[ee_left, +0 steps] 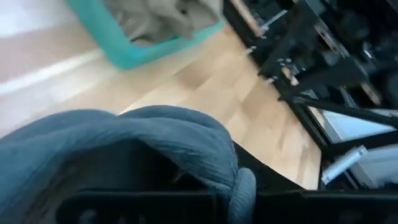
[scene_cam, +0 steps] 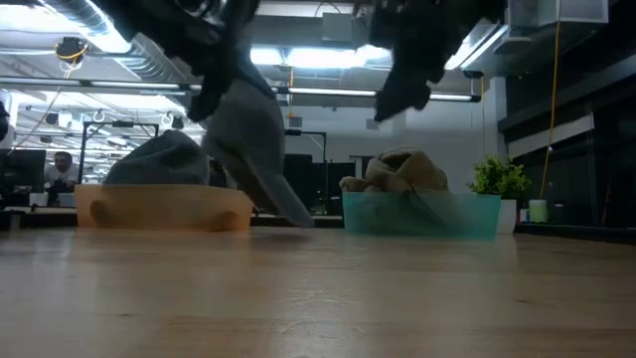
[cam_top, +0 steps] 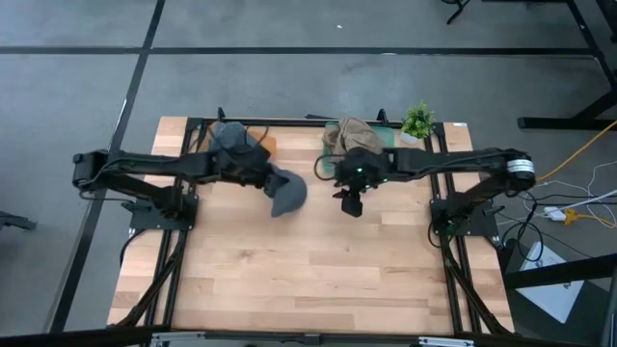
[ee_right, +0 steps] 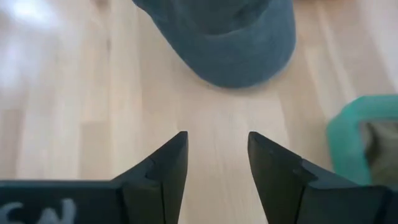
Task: Pick & Place hat
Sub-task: Put the gray cap into the orange bin
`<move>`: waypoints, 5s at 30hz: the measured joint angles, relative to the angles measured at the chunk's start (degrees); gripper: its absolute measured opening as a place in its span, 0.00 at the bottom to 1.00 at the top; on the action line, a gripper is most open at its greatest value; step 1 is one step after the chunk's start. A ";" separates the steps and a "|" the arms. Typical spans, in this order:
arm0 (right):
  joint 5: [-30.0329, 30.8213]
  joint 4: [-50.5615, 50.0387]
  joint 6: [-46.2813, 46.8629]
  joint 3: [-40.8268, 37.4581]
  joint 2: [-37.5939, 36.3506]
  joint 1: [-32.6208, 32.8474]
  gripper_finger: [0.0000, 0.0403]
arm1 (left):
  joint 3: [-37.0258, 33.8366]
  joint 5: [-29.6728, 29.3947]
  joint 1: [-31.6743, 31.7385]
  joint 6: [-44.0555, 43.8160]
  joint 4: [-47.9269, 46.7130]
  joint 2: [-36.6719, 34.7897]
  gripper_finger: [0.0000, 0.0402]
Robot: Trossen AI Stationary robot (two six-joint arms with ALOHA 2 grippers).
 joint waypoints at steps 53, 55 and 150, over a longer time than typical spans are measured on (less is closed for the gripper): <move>2.65 7.45 5.65 0.02 -4.90 -3.24 0.41 | 12.76 13.91 31.06 81.21 -44.30 -7.33 0.01; 2.77 7.73 5.65 0.02 -4.90 -3.24 0.41 | 12.76 12.52 31.10 82.84 -44.30 -5.89 0.01; 5.60 7.82 4.59 0.02 -1.07 -5.12 0.41 | 0.58 5.21 49.22 29.30 -31.18 -1.83 0.00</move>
